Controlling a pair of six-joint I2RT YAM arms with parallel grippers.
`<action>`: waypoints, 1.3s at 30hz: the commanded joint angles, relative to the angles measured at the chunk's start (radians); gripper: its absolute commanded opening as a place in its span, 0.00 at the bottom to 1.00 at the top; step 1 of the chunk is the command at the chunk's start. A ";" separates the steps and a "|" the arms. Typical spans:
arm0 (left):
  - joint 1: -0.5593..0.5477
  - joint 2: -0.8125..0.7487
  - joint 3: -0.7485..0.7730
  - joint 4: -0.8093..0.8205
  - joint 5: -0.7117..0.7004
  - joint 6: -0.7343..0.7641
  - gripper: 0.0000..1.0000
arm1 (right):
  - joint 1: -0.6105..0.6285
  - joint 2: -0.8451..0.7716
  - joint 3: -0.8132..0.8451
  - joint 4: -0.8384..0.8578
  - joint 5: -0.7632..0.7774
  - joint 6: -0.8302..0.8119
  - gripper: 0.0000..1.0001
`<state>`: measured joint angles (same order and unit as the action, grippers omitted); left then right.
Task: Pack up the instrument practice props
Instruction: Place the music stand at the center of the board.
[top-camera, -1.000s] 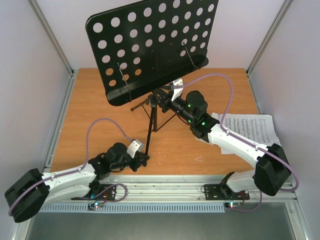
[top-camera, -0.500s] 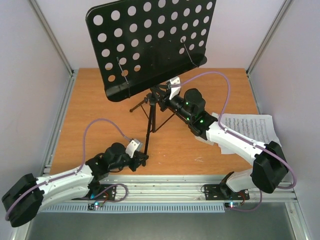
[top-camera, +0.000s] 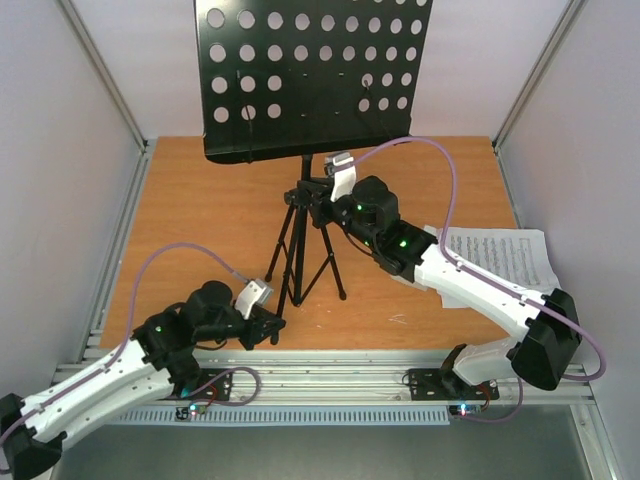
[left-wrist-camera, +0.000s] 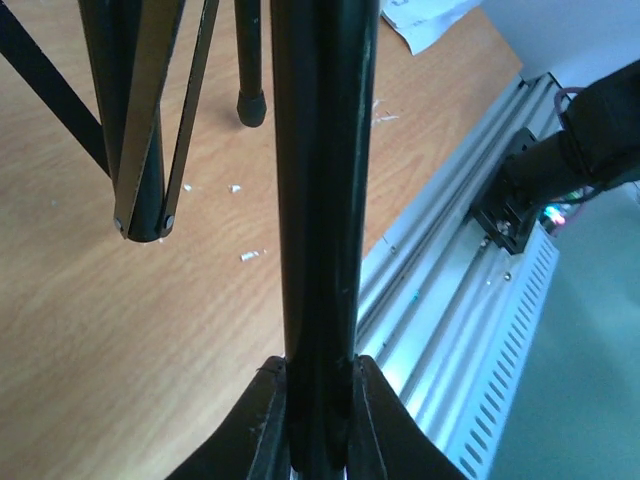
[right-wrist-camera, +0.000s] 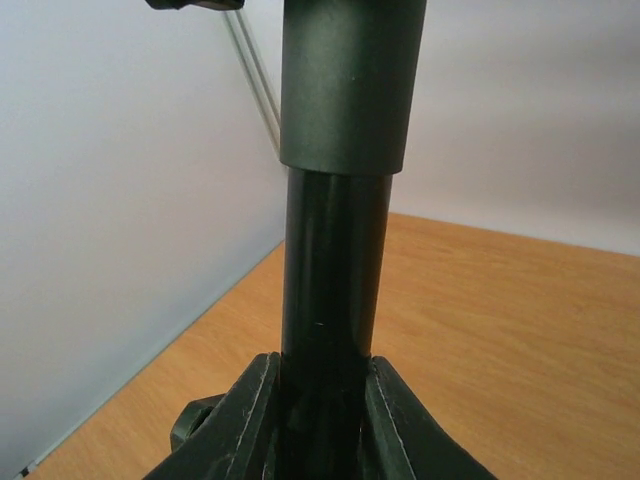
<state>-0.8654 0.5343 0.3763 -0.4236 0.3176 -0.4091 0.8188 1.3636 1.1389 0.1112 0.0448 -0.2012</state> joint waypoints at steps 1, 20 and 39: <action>0.009 -0.101 0.131 0.055 -0.010 -0.007 0.00 | 0.058 -0.061 0.074 -0.050 0.054 -0.047 0.01; 0.009 0.013 0.357 0.016 0.228 -0.278 0.00 | 0.066 -0.011 0.237 -0.533 0.166 0.123 0.01; 0.009 0.109 0.237 0.143 -0.035 -0.313 0.00 | -0.058 0.241 0.171 -0.445 0.076 0.342 0.01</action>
<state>-0.8776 0.6132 0.6102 -0.5919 0.5327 -0.8341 0.7338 1.5475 1.3399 -0.3470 0.1501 0.1616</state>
